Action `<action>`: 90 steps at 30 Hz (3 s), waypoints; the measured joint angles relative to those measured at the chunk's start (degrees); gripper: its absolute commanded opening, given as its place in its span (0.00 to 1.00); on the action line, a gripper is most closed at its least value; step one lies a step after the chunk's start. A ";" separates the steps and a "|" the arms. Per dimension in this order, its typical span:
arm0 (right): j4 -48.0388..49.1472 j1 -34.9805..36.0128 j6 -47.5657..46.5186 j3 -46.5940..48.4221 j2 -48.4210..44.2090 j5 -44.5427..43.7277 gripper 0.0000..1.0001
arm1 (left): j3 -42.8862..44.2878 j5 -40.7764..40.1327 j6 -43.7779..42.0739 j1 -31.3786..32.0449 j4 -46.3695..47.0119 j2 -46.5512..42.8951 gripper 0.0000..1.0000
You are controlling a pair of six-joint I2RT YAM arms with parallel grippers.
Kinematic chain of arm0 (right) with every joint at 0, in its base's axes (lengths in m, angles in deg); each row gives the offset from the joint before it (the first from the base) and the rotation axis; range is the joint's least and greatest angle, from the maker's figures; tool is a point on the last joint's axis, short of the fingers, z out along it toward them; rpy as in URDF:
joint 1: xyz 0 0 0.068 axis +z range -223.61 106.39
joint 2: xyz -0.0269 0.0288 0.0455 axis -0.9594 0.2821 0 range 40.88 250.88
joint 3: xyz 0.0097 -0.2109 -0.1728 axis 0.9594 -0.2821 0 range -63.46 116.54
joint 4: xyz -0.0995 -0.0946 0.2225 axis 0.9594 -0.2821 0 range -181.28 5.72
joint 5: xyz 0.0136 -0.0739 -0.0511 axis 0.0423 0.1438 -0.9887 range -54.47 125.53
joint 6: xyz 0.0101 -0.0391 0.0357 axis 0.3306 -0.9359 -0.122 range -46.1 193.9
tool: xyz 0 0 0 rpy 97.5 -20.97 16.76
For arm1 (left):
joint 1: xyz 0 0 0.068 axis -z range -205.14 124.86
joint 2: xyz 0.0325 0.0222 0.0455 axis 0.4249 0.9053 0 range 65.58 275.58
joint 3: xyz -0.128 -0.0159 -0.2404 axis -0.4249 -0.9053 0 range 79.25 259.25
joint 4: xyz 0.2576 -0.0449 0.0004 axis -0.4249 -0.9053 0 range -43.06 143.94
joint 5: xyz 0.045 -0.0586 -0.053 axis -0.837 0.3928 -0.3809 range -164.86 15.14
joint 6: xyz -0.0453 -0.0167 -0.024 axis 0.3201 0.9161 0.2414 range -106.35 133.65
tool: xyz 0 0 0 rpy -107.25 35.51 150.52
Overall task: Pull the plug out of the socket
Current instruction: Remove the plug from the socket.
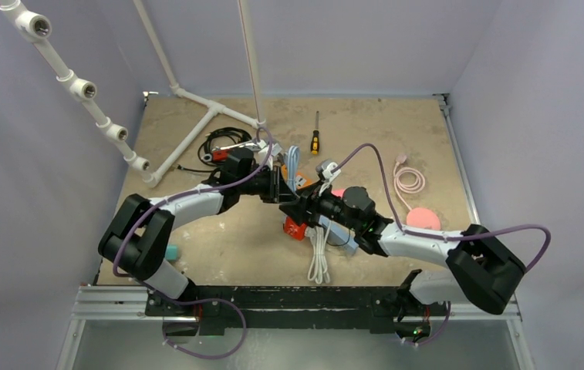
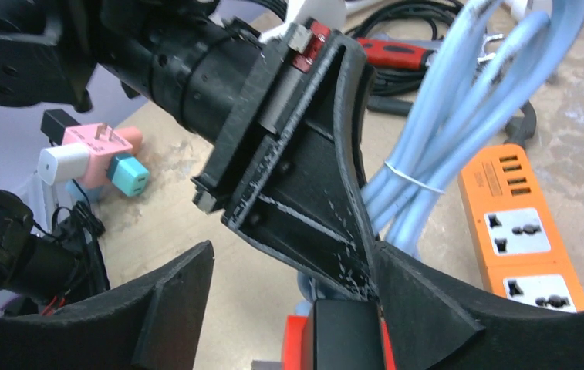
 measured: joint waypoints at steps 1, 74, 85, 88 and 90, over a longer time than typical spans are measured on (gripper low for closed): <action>-0.85 0.00 -0.02 -0.02 -0.33 -0.09 0.83 | 0.02 -0.17 -0.42 0.00 -0.76 -0.33 0.00; -17.53 -4.87 -0.76 -0.04 -20.68 -0.63 0.00 | 7.63 -20.55 -16.63 0.72 -23.98 -8.04 0.00; -39.15 -5.75 -2.14 24.37 -27.69 -29.00 0.00 | 7.63 -24.11 -16.74 0.55 -25.62 -10.01 0.00; -42.29 -5.75 -3.13 28.46 -27.80 -32.11 0.00 | 7.63 -24.68 -16.74 0.46 -25.81 -10.01 0.00; -44.35 -5.75 -3.67 31.04 -27.67 -34.05 0.00 | 7.63 -25.14 -16.74 0.42 -25.92 -10.01 0.00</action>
